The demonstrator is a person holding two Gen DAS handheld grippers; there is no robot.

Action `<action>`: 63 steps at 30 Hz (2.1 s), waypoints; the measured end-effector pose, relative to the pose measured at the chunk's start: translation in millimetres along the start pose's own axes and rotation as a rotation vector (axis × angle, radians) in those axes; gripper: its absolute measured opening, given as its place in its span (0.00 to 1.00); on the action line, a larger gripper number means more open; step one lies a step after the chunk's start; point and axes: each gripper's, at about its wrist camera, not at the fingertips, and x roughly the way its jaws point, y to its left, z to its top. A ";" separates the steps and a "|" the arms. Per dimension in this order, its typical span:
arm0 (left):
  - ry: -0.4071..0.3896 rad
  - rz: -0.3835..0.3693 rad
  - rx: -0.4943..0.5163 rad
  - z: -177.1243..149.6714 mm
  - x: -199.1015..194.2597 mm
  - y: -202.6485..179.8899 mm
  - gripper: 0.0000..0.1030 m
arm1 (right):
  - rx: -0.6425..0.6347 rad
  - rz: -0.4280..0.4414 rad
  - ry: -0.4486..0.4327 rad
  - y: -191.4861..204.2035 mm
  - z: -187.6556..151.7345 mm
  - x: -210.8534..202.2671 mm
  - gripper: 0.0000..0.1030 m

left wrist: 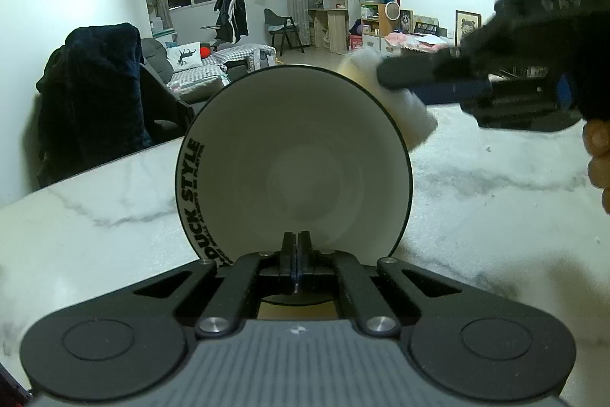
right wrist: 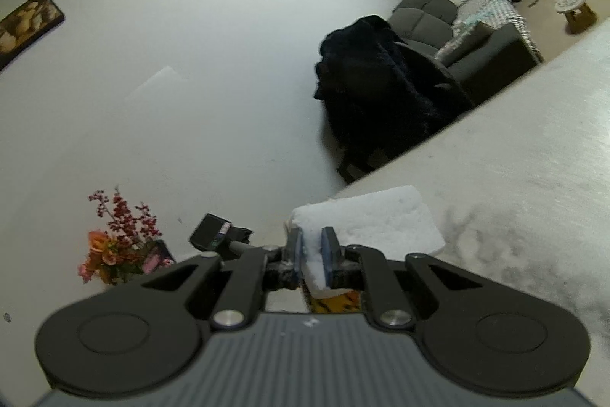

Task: Clean bowl
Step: 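Rub the white sponge along the bowl's rim with the right tool, then slide the sponge in the right tool around the rim beside the printed text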

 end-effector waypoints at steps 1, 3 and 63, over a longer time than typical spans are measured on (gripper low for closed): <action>0.000 0.001 0.000 -0.2 0.0 0.1 0.00 | 0.004 -0.003 0.002 -0.8 -0.2 -0.1 0.12; 0.001 0.004 0.000 -0.4 -0.5 0.7 0.00 | 0.007 -0.004 0.006 -0.2 -0.4 -0.1 0.12; 0.008 0.069 -0.011 -1.3 1.5 29.1 0.00 | 0.028 0.034 0.036 13.4 -17.2 19.4 0.12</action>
